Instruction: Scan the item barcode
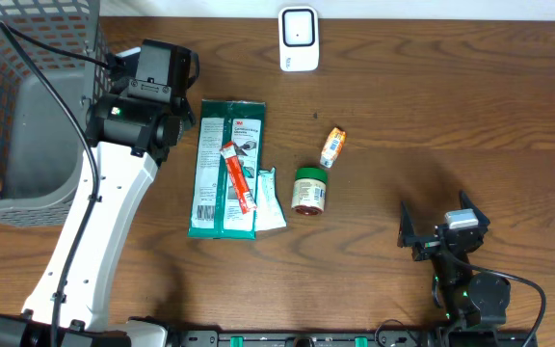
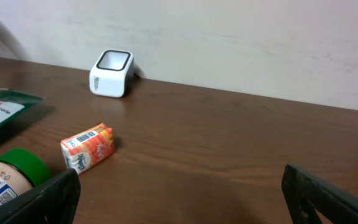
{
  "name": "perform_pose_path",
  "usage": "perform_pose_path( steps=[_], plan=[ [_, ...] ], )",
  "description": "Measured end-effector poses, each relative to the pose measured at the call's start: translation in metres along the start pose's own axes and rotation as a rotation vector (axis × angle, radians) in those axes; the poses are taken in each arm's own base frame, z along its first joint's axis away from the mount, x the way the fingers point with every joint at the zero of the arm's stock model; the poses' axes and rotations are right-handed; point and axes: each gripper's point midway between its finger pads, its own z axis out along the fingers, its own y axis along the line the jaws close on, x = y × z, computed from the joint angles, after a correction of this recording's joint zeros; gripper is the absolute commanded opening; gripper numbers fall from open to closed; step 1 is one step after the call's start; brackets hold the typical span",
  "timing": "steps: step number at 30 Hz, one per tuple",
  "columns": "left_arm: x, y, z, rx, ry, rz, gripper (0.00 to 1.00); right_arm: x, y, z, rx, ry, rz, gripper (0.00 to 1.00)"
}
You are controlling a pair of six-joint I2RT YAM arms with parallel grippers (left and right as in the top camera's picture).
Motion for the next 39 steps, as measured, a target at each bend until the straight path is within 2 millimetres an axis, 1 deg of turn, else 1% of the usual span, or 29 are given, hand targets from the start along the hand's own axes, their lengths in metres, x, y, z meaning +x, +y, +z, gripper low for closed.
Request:
perform_pose_path(
  steps=[11, 13, 14, 17, 18, 19, 20, 21, 22, 24, 25, 28, 30, 31, 34, 35, 39],
  plan=[
    [0.0, 0.0, 0.0, 0.0, 0.0, 0.0, 0.82, -0.001, 0.001, 0.0, -0.003, 0.001, 0.096, 0.99],
    [0.0, 0.0, 0.0, -0.001, 0.0, 0.001, 0.82, -0.005, 0.0, -0.002, -0.001, 0.008, 0.127, 0.99],
    [0.0, 0.0, 0.0, 0.0, 0.0, 0.001, 0.82, -0.01, -0.001, -0.003, 0.002, 0.004, 0.139, 0.99],
    [0.0, 0.0, 0.0, -0.001, 0.0, 0.001, 0.82, -0.048, -0.006, -0.013, 0.024, -0.025, 0.174, 0.99],
    [0.0, 0.0, 0.0, 0.0, 0.0, 0.0, 0.82, -0.063, -0.008, -0.018, 0.03, -0.024, 0.181, 0.99],
    [0.0, 0.0, 0.0, -0.001, 0.0, 0.0, 0.82, -0.088, -0.011, -0.024, 0.038, -0.04, 0.186, 0.99],
    [0.0, 0.0, 0.0, 0.0, 0.0, 0.0, 0.82, -0.102, -0.012, -0.028, 0.041, -0.037, 0.19, 0.99],
    [0.0, 0.0, 0.0, -0.001, 0.001, 0.001, 0.82, -0.118, -0.014, -0.032, 0.044, -0.025, 0.194, 0.99],
    [0.0, 0.0, 0.0, -0.002, 0.001, 0.001, 0.82, -0.13, -0.015, -0.034, 0.046, -0.024, 0.196, 0.99],
    [0.0, 0.0, 0.0, -0.001, 0.001, 0.001, 0.82, -0.161, -0.018, -0.036, 0.052, 0.054, 0.21, 0.99],
    [0.0, 0.0, 0.0, -0.002, 0.001, 0.001, 0.82, -0.162, -0.018, -0.036, 0.055, 0.114, 0.218, 0.99],
    [0.001, 0.0, 0.001, -0.002, 0.002, 0.002, 0.82, -0.183, -0.022, -0.029, 0.061, 0.257, 0.237, 0.99],
    [0.001, 0.0, 0.001, -0.003, 0.002, 0.002, 0.82, -0.188, -0.024, -0.022, 0.07, 0.408, 0.251, 0.99],
    [0.001, 0.0, 0.001, -0.003, 0.002, 0.002, 0.82, -0.188, -0.025, -0.02, 0.073, 0.448, 0.255, 0.99],
    [0.001, 0.0, 0.001, -0.004, 0.002, 0.002, 0.82, -0.19, -0.03, -0.004, 0.091, 0.609, 0.264, 0.99],
    [0.001, 0.0, 0.001, -0.004, 0.002, 0.002, 0.82, -0.19, -0.031, 0.002, 0.093, 0.639, 0.265, 0.99],
    [0.001, 0.001, 0.001, -0.006, 0.002, 0.003, 0.82, -0.184, -0.036, 0.037, 0.096, 0.748, 0.274, 0.99]
  ],
)
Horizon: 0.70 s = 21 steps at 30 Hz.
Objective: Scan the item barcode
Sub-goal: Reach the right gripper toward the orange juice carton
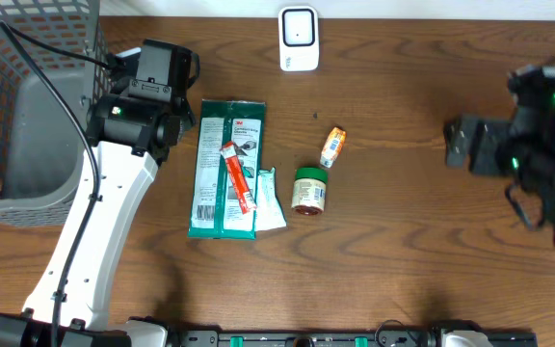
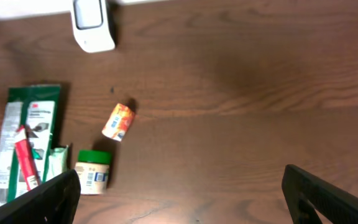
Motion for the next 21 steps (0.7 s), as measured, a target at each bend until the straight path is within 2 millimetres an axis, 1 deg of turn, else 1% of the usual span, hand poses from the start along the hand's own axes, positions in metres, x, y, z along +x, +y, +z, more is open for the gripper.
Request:
perform_pose_path(
  steps=[1, 2, 3, 4, 5, 6, 7, 8, 9, 10, 13, 14, 15, 21],
  plan=[
    [0.0, 0.0, 0.0, 0.0, 0.0, 0.0, 0.82, -0.001, 0.001, 0.01, -0.006, 0.027, 0.008, 0.99],
    [0.0, 0.0, 0.0, 0.0, 0.0, 0.0, 0.82, 0.002, 0.003, 0.018, -0.016, 0.063, 0.018, 0.99],
    [0.0, 0.0, 0.0, 0.0, 0.0, 0.0, 0.82, 0.009, 0.006, 0.025, -0.034, 0.109, 0.03, 0.89],
    [0.0, 0.0, 0.0, 0.0, 0.0, 0.0, 0.82, 0.016, 0.011, 0.035, -0.059, 0.165, 0.049, 0.56],
    [0.0, 0.0, 0.0, 0.0, 0.0, 0.0, 0.82, 0.018, 0.013, 0.039, -0.073, 0.183, 0.052, 0.38],
    [0.0, 0.0, 0.0, 0.0, 0.0, 0.0, 0.82, 0.02, 0.015, 0.045, -0.087, 0.211, 0.06, 0.28],
    [0.0, 0.0, 0.0, 0.0, 0.0, 0.0, 0.82, 0.025, 0.018, 0.052, -0.103, 0.251, 0.072, 0.23],
    [0.0, 0.0, 0.0, 0.0, 0.0, 0.0, 0.82, 0.03, 0.019, 0.059, -0.109, 0.286, 0.084, 0.22],
    [0.0, 0.0, 0.0, 0.0, 0.0, 0.0, 0.82, 0.033, 0.02, 0.065, -0.114, 0.312, 0.093, 0.25],
    [0.0, 0.0, 0.0, 0.0, 0.0, 0.0, 0.82, 0.035, 0.021, 0.071, -0.116, 0.336, 0.108, 0.32],
    [0.0, 0.0, 0.0, 0.0, 0.0, 0.0, 0.82, 0.044, 0.024, 0.092, -0.117, 0.413, 0.143, 0.45],
    [0.0, 0.0, 0.0, 0.0, 0.0, 0.0, 0.82, 0.047, 0.026, 0.098, -0.118, 0.435, 0.15, 0.53],
    [0.0, 0.0, 0.0, 0.0, 0.0, 0.0, 0.82, 0.049, 0.029, 0.104, -0.119, 0.454, 0.151, 0.56],
    [0.0, 0.0, 0.0, 0.0, 0.0, 0.0, 0.82, 0.066, 0.051, 0.13, -0.136, 0.554, 0.124, 0.59]
  ],
)
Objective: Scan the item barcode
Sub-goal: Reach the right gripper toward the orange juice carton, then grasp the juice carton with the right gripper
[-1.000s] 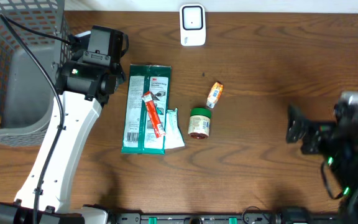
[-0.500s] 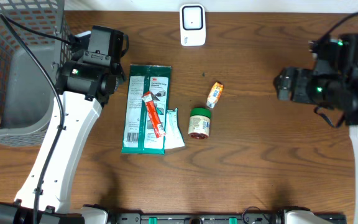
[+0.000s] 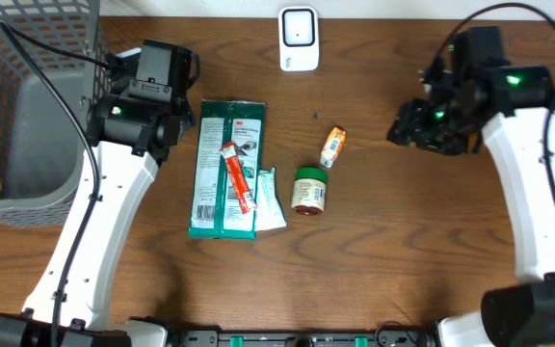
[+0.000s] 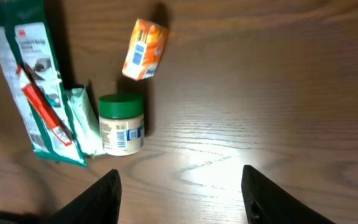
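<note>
A white barcode scanner [image 3: 298,38] stands at the table's back edge. The items lie mid-table: a small orange carton [image 3: 332,146] [image 4: 145,49], a green-lidded jar [image 3: 309,190] [image 4: 120,124] on its side, a green 3M packet [image 3: 226,180] [image 4: 35,81] with a red tube [image 3: 239,176] across it, and a pale sachet [image 3: 271,200]. My right gripper [image 3: 410,130] [image 4: 180,199] hangs open over bare wood to the right of the carton, holding nothing. My left arm [image 3: 143,96] stands beside the packet; its gripper is hidden.
A dark wire basket [image 3: 22,106] with a grey liner fills the left side of the table. Bare wood lies to the right of the items, below my right gripper.
My right arm has moved left and toward the items, from the table's right edge to just right of the orange carton. Its wrist view now looks down on the jar and carton. Left arm unmoved.
My right gripper first rested low at the front right of the table, open, looking toward the scanner. Then it was raised high at the right edge. Now it hangs open near the orange carton. The items and the left arm stayed put.
</note>
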{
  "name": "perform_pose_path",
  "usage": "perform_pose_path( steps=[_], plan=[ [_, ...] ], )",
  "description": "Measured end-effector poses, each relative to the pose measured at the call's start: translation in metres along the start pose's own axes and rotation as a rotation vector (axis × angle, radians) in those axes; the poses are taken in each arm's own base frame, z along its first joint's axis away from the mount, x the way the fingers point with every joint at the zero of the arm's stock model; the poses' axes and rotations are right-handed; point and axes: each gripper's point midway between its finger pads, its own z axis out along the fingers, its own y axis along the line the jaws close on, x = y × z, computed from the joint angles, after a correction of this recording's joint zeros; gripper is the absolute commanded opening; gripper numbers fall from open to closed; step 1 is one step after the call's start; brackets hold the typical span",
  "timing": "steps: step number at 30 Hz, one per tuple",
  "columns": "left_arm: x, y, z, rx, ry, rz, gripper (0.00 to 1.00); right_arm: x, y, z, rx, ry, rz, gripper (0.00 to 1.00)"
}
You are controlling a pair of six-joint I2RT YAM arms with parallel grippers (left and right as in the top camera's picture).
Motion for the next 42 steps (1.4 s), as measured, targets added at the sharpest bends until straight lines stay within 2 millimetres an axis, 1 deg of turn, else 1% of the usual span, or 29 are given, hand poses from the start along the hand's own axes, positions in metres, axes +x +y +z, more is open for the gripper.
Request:
perform_pose_path(
  steps=[6, 12, 18, 23, 28, 30, 33, 37, 40, 41, 42],
  plan=[
    [0.0, 0.0, 0.0, 0.0, 0.0, 0.0, 0.82, 0.002, 0.013, 0.035, 0.008, 0.088, -0.015, 0.6],
    [0.0, 0.0, 0.0, 0.0, 0.0, 0.0, 0.82, -0.001, 0.026, 0.071, 0.016, 0.135, 0.003, 0.62],
    [0.0, 0.0, 0.0, 0.0, 0.0, 0.0, 0.82, -0.009, 0.037, 0.103, 0.016, 0.142, 0.024, 0.63],
    [0.0, 0.0, 0.0, 0.0, 0.0, 0.0, 0.82, -0.011, 0.047, 0.135, 0.018, 0.16, 0.026, 0.62],
    [0.0, 0.0, 0.0, 0.0, 0.0, 0.0, 0.82, -0.012, 0.05, 0.165, 0.025, 0.179, 0.032, 0.61],
    [0.0, 0.0, 0.0, 0.0, 0.001, 0.0, 0.82, -0.015, 0.052, 0.177, 0.022, 0.174, 0.032, 0.59],
    [0.0, 0.0, 0.0, 0.0, 0.001, 0.0, 0.82, -0.02, 0.055, 0.189, 0.013, 0.161, 0.027, 0.57],
    [0.0, 0.0, 0.0, 0.0, 0.001, 0.0, 0.82, -0.025, 0.054, 0.195, 0.016, 0.143, 0.029, 0.56],
    [0.0, 0.0, 0.0, 0.0, 0.001, 0.0, 0.82, -0.027, 0.049, 0.195, 0.047, 0.13, 0.038, 0.52],
    [0.0, 0.0, 0.0, 0.0, 0.001, 0.0, 0.82, -0.027, 0.047, 0.195, 0.058, 0.125, 0.041, 0.49],
    [0.0, 0.0, 0.0, 0.0, 0.001, 0.0, 0.82, -0.028, 0.046, 0.195, 0.068, 0.119, 0.042, 0.44]
  ],
)
